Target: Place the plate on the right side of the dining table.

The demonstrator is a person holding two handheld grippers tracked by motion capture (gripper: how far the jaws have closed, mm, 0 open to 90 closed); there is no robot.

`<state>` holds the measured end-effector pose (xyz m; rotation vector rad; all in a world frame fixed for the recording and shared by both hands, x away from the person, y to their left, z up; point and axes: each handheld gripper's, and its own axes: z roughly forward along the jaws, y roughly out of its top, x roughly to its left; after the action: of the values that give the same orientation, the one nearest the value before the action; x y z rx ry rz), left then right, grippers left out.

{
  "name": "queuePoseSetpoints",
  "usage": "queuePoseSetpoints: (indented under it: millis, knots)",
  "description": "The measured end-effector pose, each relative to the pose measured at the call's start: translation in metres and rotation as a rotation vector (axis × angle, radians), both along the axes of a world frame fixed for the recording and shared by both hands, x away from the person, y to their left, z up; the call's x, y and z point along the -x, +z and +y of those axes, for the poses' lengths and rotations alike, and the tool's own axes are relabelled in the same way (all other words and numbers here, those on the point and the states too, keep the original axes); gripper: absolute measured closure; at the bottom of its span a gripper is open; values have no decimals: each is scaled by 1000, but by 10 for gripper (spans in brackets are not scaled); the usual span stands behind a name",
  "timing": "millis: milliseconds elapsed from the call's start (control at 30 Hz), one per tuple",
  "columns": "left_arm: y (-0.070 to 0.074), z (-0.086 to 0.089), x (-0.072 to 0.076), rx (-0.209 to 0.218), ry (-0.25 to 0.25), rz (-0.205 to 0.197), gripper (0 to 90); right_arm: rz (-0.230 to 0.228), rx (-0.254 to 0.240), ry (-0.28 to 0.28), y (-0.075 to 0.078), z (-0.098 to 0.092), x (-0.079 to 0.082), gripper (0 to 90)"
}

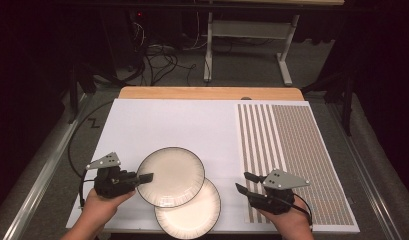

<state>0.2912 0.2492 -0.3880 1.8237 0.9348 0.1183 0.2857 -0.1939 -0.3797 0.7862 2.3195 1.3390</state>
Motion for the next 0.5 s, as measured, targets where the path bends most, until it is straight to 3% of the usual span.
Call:
queuePoseSetpoints:
  millis: [267, 500]
  knots:
    - [-1, -6, 10, -23, -13, -106, 802, -34, -33, -43, 1, -5, 0, 410]
    - [-6, -8, 12, -19, -23, -119, 799, -58, -78, -80, 4, -13, 2, 259]
